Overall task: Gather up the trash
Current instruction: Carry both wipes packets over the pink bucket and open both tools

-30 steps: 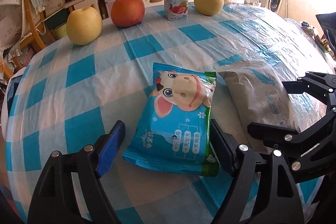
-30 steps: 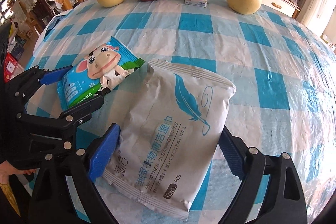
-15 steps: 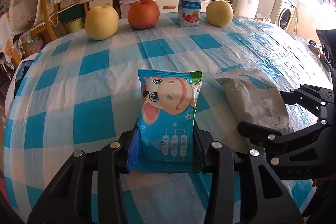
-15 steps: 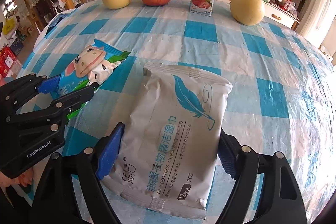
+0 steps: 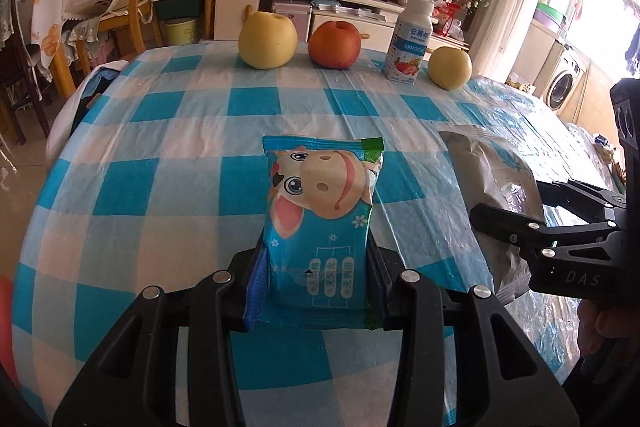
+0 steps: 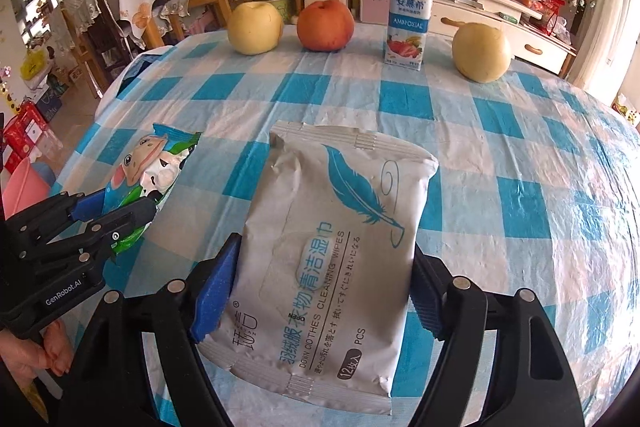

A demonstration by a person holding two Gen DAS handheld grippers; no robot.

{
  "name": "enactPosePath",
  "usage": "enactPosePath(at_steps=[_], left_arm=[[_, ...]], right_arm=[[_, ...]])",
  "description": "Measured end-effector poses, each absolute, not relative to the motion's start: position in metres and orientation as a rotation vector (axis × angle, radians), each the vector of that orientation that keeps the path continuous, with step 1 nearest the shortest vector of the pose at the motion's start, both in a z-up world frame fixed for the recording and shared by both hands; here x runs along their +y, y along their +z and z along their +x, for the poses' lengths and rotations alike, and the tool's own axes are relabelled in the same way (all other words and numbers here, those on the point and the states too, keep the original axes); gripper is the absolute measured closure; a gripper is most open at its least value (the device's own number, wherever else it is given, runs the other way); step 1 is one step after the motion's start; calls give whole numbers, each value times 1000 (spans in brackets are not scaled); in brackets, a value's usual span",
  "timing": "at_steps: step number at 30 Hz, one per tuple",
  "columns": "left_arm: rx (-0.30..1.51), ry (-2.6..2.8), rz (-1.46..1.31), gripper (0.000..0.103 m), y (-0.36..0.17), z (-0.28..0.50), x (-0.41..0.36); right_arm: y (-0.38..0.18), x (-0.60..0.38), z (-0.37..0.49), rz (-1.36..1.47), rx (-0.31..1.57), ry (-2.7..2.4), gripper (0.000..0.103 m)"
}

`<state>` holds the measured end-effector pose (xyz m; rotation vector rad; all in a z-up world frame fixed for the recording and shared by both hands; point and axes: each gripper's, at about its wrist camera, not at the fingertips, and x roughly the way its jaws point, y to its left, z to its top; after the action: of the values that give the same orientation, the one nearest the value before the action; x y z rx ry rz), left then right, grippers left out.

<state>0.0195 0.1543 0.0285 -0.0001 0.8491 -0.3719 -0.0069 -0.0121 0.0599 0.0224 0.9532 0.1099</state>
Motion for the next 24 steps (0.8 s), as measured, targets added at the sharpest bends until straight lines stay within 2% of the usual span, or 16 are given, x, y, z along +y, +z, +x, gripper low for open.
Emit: enactPosePath(at_steps=[24], left_arm=[[632, -46, -332, 60, 86, -36, 294]], right_arm=[[139, 88, -44, 9, 794, 356, 27]])
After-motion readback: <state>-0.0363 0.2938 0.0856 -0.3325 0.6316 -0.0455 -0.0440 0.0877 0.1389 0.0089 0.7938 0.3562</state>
